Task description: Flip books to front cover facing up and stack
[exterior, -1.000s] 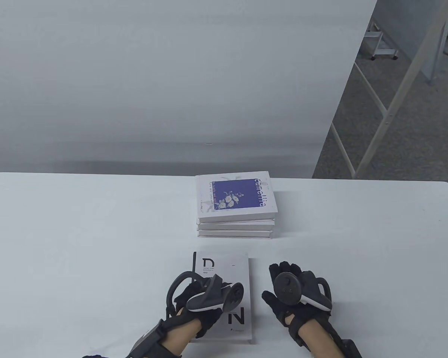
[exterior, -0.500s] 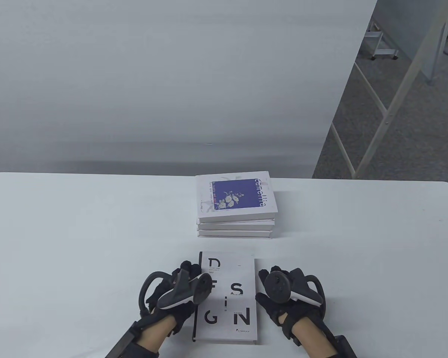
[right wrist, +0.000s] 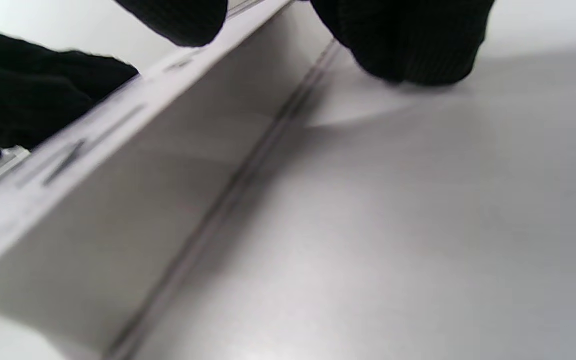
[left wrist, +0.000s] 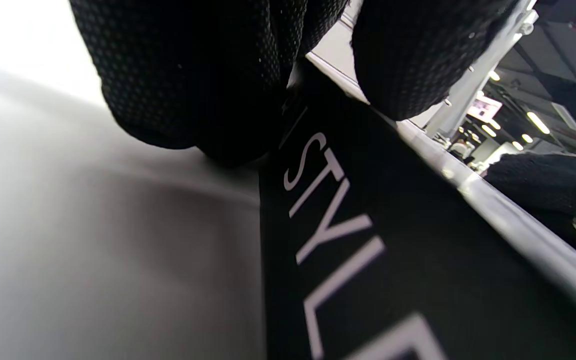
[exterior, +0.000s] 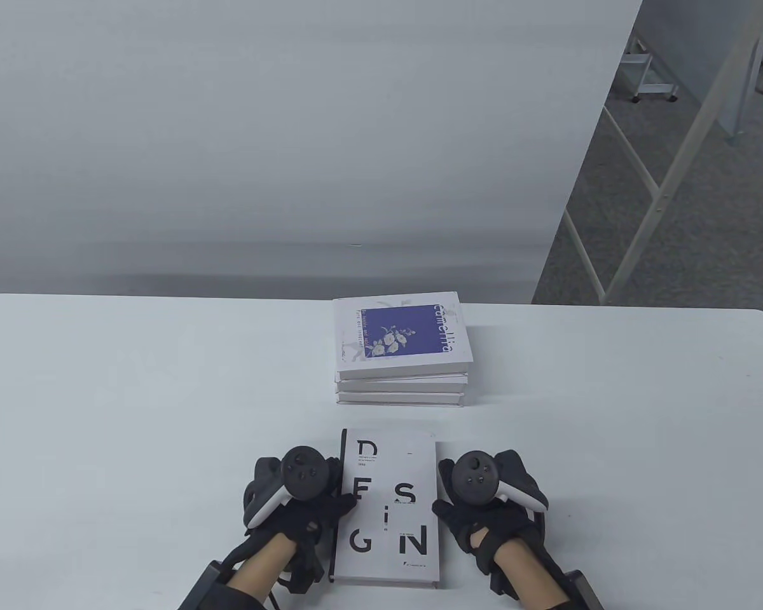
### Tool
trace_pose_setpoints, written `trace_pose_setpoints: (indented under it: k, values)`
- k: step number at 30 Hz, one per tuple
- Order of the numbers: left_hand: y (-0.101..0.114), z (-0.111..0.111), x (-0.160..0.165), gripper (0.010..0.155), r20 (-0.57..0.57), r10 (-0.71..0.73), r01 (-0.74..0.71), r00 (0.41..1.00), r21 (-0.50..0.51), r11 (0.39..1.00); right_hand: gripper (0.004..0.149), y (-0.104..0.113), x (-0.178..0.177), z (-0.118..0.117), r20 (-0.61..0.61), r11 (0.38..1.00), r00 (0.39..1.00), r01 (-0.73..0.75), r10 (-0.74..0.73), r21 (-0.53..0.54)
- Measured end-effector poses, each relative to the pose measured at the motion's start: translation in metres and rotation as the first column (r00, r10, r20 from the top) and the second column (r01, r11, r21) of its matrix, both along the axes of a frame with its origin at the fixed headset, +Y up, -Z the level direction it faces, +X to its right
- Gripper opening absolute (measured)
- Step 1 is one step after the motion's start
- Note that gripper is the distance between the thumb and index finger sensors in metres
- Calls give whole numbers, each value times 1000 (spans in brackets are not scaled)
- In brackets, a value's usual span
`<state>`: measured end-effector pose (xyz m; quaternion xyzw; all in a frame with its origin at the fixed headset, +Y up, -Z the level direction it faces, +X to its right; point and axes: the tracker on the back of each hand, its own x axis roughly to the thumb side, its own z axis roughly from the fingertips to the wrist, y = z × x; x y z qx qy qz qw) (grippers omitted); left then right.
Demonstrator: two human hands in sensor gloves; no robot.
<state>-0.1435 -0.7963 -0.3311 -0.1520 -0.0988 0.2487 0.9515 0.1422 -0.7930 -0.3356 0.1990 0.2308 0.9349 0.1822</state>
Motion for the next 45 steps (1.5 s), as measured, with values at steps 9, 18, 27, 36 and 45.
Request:
trace_pose_setpoints:
  k: [9, 18, 27, 36, 45]
  values:
    - [-5, 13, 14, 66, -22, 156, -155, 988, 11, 988, 67, -5, 17, -4, 108, 997, 992, 62, -57, -37]
    - [-8, 12, 14, 67, -23, 219, -221, 975, -66, 973, 62, 1, 12, 5, 70, 998, 996, 47, -50, 43]
    - [-8, 9, 6, 65, -23, 217, -218, 976, -86, 972, 52, 31, 8, 23, 54, 924, 981, 156, -186, 348]
    - [-10, 7, -4, 63, -44, 220, -224, 975, -127, 966, 52, 39, -2, 39, -123, 842, 979, 203, -163, 500]
    - [-11, 6, -9, 61, -67, 227, -235, 972, -143, 961, 71, 37, -15, 46, -230, 833, 969, 198, -88, 517]
